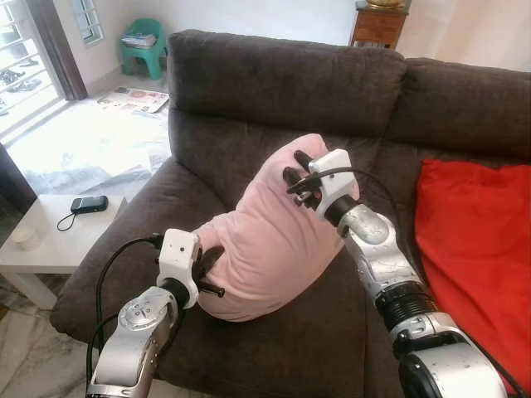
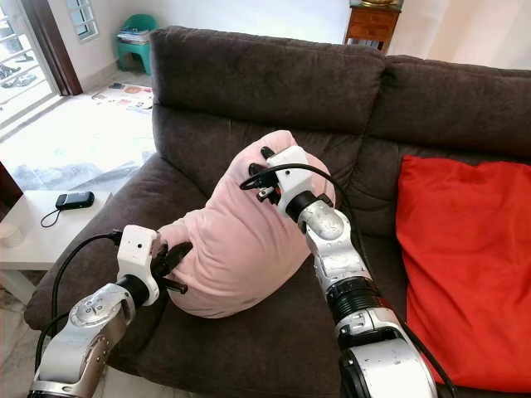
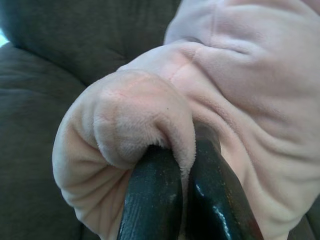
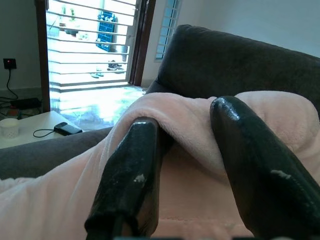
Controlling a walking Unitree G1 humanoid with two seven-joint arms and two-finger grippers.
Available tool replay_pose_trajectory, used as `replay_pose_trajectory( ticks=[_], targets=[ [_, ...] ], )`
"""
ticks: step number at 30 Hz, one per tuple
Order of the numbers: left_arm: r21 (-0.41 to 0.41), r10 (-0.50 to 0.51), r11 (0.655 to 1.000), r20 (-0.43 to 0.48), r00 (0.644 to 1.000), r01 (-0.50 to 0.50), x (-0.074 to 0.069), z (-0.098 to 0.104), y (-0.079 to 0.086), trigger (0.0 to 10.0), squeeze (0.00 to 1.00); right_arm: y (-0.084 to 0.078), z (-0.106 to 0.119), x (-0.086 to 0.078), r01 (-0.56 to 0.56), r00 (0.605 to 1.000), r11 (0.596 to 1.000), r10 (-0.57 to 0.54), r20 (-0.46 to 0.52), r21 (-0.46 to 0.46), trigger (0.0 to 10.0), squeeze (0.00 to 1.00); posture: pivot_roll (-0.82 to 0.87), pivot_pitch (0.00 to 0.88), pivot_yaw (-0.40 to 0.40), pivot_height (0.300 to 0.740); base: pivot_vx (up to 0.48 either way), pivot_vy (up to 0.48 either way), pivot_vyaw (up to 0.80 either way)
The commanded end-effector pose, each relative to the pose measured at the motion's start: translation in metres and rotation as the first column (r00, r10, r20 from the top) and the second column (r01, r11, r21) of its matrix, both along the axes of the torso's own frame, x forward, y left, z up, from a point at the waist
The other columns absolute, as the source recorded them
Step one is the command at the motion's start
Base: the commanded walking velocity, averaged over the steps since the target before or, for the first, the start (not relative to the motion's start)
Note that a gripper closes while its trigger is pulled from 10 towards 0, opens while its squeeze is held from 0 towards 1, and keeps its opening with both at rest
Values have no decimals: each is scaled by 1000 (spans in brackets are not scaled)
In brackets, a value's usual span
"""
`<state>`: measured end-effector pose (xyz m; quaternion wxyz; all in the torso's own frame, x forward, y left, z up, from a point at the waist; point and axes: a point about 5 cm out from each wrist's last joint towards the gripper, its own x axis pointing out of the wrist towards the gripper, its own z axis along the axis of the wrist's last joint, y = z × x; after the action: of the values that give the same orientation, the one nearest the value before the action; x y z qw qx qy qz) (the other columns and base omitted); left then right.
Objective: Move the pillow to the sofa from floor
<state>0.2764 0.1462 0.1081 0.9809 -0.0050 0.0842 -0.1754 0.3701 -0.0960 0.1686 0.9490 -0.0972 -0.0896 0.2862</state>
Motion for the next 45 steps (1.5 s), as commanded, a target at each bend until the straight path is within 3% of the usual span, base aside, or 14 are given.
replay_pose_trajectory(
  ticks=[1,3,4,5,6,11,22,27,30,31,35,40,41,45],
  targets=[
    [-13,8,1000,110,994,-6,7,22,-8,10000,0,20,11,-4,-87,994,996,88,63,-24,10000,1000,115,2,-48,734,0,0,0],
    [-10,54,999,104,993,-53,9,21,-3,10000,0,19,10,-3,-81,995,996,82,64,-28,10000,1000,115,2,-48,734,0,0,0],
    [-1,98,995,113,989,-98,10,21,2,10000,0,19,10,-3,-73,995,997,75,65,-37,10000,820,116,2,-49,734,0,0,0],
    [3,117,993,118,986,-118,11,21,5,10000,0,19,9,-3,-70,995,997,73,64,-39,10000,820,116,2,-49,734,0,0,0],
    [-3,148,989,116,982,-149,12,21,9,10000,0,19,9,-3,-67,995,997,70,65,-44,10000,0,115,2,-49,734,0,0,0],
    [-6,219,976,87,972,-219,12,16,20,10000,0,17,6,-3,-50,997,998,53,65,-46,10000,0,116,8,-50,734,0,0,0],
    [14,241,970,24,970,-241,9,1,18,10000,0,13,3,-1,12,998,998,-9,64,-60,10000,0,114,13,-51,734,0,0,0],
    [48,436,899,-5,900,-435,12,-8,42,10000,0,11,2,0,29,998,998,-25,63,-58,10000,0,114,15,-50,734,0,0,0],
    [41,613,790,-25,790,-612,7,-13,71,10000,0,10,1,-1,36,997,998,-32,64,-60,10000,0,112,17,-50,734,0,0,0],
    [41,613,790,-25,790,-612,7,-13,71,10000,0,10,1,-1,36,997,998,-32,64,-60,10000,0,112,17,-50,734,0,0,0],
    [29,761,648,-60,646,-761,-5,-21,96,10000,0,12,-3,-4,32,998,998,-28,59,-59,10000,0,111,17,-50,734,0,0,0],
    [24,783,621,-48,620,-783,-9,-21,99,10000,0,13,-4,-5,28,998,998,-25,55,-58,10000,0,112,20,-52,734,0,0,0],
    [27,822,569,-35,568,-822,-12,-20,102,10000,0,14,-4,-5,26,998,998,-23,55,-59,10000,0,112,20,-53,734,0,0,0],
    [-18,877,478,-31,479,-878,-17,-18,107,10000,0,13,-5,-6,29,998,998,-26,54,-57,10000,0,108,19,-54,734,0,0,0]
  ],
)
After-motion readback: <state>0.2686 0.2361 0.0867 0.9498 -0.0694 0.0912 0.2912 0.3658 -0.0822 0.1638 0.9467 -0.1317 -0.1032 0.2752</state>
